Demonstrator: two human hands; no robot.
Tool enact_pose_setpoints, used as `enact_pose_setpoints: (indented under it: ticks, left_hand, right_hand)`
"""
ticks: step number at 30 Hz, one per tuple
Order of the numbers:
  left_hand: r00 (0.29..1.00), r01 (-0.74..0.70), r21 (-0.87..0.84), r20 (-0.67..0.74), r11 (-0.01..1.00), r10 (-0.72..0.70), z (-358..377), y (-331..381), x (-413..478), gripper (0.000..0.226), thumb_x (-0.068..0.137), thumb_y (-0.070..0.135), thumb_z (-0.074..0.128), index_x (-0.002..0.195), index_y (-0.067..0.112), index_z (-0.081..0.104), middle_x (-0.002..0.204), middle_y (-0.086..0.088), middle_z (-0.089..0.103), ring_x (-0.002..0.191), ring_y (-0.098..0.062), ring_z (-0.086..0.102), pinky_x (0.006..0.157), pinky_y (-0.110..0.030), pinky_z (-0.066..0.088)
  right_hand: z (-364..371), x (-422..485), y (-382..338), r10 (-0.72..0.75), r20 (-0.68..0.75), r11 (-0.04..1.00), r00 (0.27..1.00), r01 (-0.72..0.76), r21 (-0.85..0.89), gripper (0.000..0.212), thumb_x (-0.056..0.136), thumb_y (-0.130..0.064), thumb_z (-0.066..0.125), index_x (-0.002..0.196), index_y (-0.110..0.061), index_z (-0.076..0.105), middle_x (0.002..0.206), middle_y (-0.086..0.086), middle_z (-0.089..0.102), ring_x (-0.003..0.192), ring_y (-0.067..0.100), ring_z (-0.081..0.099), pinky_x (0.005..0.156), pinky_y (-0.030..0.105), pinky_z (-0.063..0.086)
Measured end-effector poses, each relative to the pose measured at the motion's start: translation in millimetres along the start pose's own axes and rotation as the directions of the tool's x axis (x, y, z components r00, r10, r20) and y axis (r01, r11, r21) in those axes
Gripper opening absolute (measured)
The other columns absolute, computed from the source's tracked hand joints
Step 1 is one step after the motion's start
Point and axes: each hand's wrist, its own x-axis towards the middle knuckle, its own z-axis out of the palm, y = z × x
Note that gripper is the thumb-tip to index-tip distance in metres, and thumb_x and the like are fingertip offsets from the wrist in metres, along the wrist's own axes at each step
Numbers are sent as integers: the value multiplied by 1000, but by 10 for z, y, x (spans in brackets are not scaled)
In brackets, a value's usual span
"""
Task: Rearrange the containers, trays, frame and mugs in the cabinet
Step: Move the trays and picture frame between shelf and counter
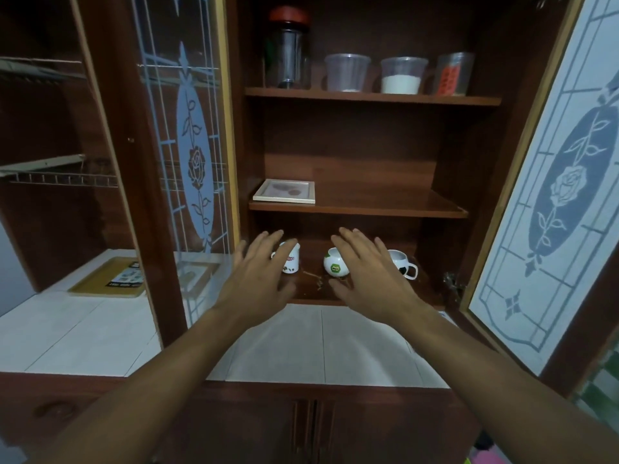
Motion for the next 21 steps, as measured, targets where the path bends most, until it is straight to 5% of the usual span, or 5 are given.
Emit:
enact_pose_setpoints:
  ticks: [17, 21]
  left_hand:
    - [994, 3, 38, -113, 999, 2, 401, -233, 719, 69, 80, 24, 73, 139, 3, 46, 144, -19, 44, 136, -35, 38, 115, -47, 23]
    - [995, 22, 36, -100, 999, -18, 501, -297, 859, 65, 84, 30, 62, 140, 4, 44, 145, -18, 42, 137, -32, 36, 116, -48, 23]
  right_hand:
    - [319, 954, 515, -136, -75, 990, 988, 138, 29, 74, 93, -40, 56, 154, -15, 23, 161, 5, 19, 150, 23, 12, 121, 45, 11]
    - [415, 1139, 607, -172, -66, 984, 983, 174, 39, 74, 94, -40, 54, 155, -16, 19, 163, 4, 15, 150, 22, 8, 121, 40, 5]
